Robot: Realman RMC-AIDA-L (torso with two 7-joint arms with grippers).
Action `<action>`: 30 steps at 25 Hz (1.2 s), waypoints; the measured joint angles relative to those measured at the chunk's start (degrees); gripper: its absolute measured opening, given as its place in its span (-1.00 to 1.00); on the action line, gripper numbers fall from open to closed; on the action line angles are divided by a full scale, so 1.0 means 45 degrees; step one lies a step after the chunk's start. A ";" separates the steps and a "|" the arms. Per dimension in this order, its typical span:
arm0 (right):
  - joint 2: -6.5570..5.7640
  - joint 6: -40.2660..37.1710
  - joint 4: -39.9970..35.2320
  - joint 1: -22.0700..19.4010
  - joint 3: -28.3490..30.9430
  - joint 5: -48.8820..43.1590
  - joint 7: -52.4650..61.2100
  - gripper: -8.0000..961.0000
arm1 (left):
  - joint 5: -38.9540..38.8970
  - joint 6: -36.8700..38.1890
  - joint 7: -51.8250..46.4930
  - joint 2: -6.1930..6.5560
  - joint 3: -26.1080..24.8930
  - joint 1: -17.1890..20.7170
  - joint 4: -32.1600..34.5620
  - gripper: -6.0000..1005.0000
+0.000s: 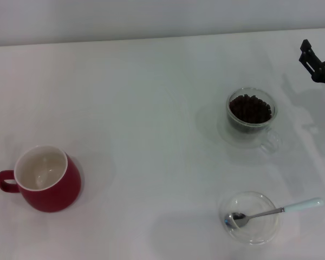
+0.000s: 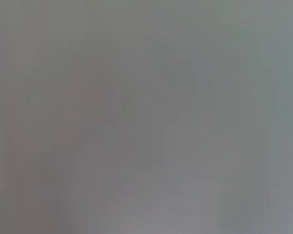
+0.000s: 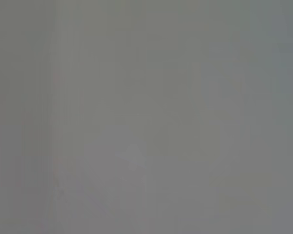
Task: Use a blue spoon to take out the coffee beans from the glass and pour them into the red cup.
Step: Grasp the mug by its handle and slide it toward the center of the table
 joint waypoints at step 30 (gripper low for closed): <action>-0.0035 0.0053 -0.0004 0.0833 0.0629 -0.0002 -0.0106 0.79 | 0.1453 0.1131 -0.0079 -0.0037 0.0177 0.2511 0.0323 0.65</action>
